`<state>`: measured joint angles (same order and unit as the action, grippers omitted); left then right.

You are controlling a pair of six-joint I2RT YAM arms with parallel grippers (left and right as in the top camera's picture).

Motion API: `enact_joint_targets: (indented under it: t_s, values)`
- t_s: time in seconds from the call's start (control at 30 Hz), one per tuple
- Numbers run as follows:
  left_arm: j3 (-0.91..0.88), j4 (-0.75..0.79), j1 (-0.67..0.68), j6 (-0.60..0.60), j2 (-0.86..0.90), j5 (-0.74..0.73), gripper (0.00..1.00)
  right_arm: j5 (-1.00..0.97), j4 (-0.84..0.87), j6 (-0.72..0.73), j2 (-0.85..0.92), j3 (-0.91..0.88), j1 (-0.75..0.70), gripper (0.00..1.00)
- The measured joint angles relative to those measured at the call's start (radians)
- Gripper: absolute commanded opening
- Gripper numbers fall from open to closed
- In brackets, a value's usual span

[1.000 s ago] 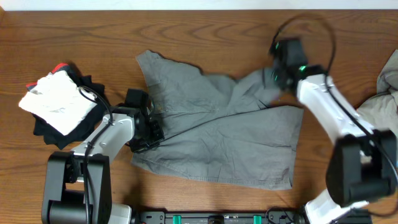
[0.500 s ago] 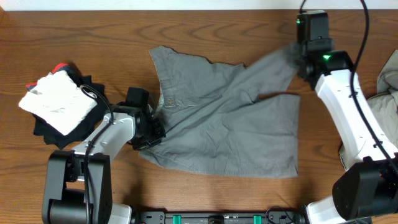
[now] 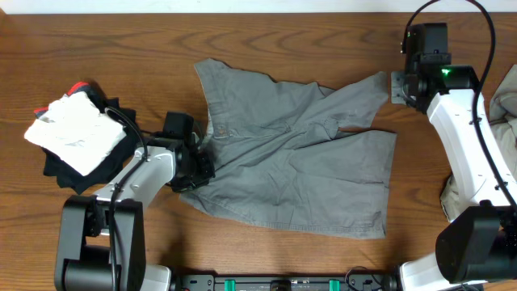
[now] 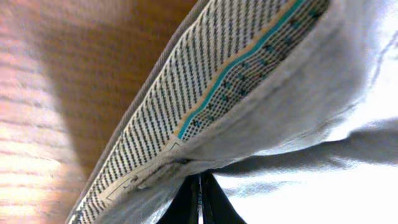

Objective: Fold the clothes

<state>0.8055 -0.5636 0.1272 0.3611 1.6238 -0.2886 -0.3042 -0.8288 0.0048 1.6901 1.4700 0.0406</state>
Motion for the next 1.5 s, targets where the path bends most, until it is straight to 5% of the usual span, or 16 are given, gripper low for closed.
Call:
enact_joint_targets:
  t_s: [0.17, 0.43, 0.77, 1.1, 1.5]
  values:
    - [0.061, 0.051, 0.000, -0.043, -0.050, 0.014, 0.06, 0.021, 0.014, 0.095, 0.000, 0.000, -0.012, 0.37]
    - [0.140, 0.439, 0.000, -0.080, -0.109, 0.027, 0.06, 0.211, -0.036, 0.198, 0.000, 0.000, -0.031, 0.39]
    - [0.140, 0.641, 0.047, -0.080, 0.087, 0.000, 0.06, 0.279, -0.113, 0.274, 0.006, 0.000, -0.031, 0.47]
    - [0.140, 0.654, 0.094, -0.081, 0.240, -0.010, 0.06, 0.281, -0.063, 0.402, 0.139, 0.000, -0.058, 0.56]
    - [0.153, 0.623, 0.093, -0.081, 0.277, -0.022, 0.06, 0.602, 0.064, 0.481, 0.169, 0.000, -0.364, 0.63]
